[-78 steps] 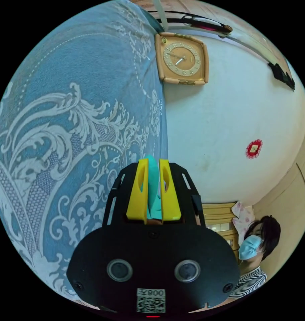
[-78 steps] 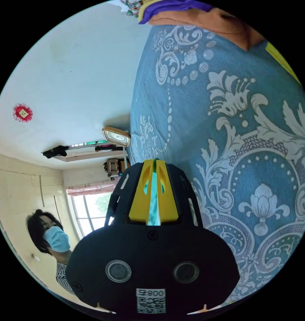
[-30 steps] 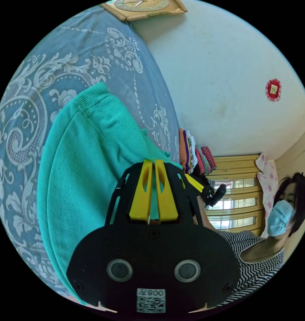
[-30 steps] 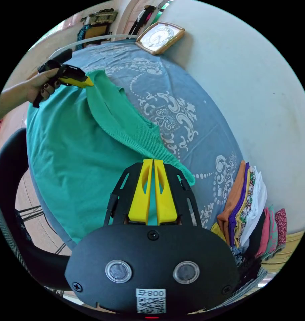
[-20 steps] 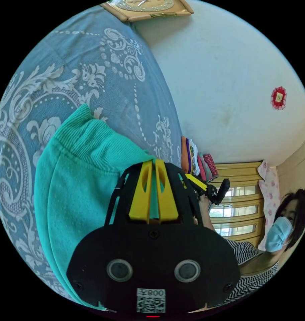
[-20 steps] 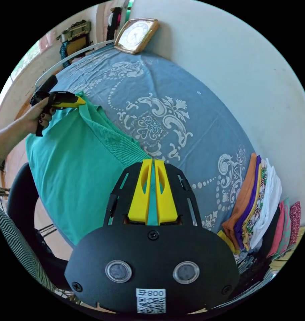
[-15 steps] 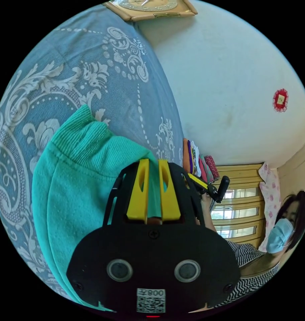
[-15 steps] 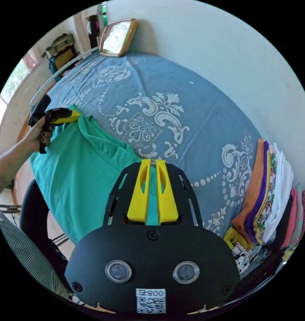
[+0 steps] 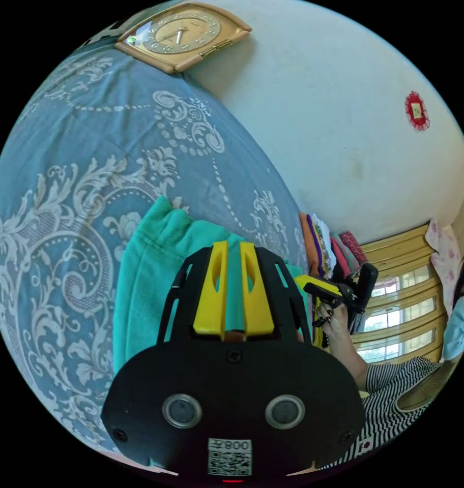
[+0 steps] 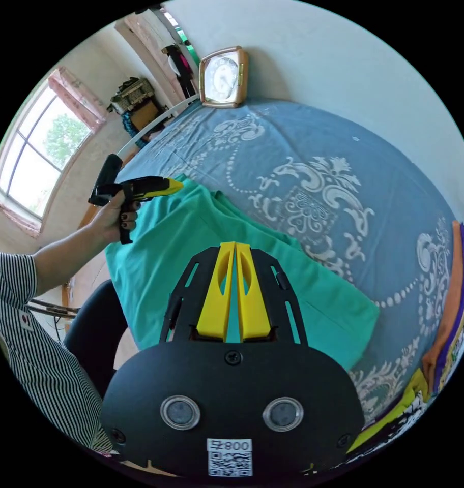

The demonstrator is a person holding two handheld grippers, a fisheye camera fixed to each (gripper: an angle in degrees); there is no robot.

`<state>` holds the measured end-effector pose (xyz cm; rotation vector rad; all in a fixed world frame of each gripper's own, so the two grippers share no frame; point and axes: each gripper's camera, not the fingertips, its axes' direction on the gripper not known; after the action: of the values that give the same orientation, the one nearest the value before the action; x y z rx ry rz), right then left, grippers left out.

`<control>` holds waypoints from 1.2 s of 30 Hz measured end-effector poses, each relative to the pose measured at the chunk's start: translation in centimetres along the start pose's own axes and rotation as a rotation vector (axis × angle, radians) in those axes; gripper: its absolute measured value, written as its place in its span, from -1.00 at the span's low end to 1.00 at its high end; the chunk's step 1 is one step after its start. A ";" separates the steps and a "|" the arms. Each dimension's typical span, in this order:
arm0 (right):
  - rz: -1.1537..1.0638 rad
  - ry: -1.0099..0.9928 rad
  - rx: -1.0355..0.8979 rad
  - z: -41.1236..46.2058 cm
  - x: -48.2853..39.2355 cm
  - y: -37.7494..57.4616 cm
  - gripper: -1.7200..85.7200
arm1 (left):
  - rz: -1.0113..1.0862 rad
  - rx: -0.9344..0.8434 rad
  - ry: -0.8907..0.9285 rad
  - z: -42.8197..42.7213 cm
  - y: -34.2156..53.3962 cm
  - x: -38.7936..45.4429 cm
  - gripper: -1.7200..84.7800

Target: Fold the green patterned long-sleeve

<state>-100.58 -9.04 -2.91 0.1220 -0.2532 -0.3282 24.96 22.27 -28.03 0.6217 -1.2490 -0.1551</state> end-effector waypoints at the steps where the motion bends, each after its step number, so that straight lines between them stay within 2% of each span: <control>1: 0.006 -0.027 -0.007 1.2 0.4 -0.5 -0.96 | 0.001 0.002 -0.031 -0.2 0.1 -0.3 -0.88; 5: 0.069 -0.029 -0.058 4.5 2.8 -0.9 -0.96 | -0.027 0.005 -0.188 -1.1 0.8 -2.0 -0.93; 7: 0.117 -0.031 -0.091 6.0 4.6 -0.2 -0.96 | -0.038 0.005 -0.164 -1.4 1.3 -2.9 -0.94; 14: 0.172 -0.074 -0.019 4.8 7.6 4.6 -0.96 | -0.044 0.072 -0.084 -2.5 3.6 -3.9 -0.92; 22: 0.410 0.061 0.117 -0.6 13.9 17.2 -0.95 | 0.009 0.120 -0.189 -3.9 5.6 -4.5 -0.80; 28: 0.552 0.199 0.191 -2.0 16.5 23.6 -0.90 | 0.062 0.024 -0.350 -2.4 6.3 -4.8 -0.88; 36: 0.607 0.220 0.153 1.0 18.7 26.8 -0.83 | 0.071 0.042 -0.329 -2.7 8.3 -5.8 -0.89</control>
<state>-75.64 9.82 6.55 0.2229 -0.0874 0.3077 23.74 32.63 -29.07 0.6029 -1.5936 -0.1766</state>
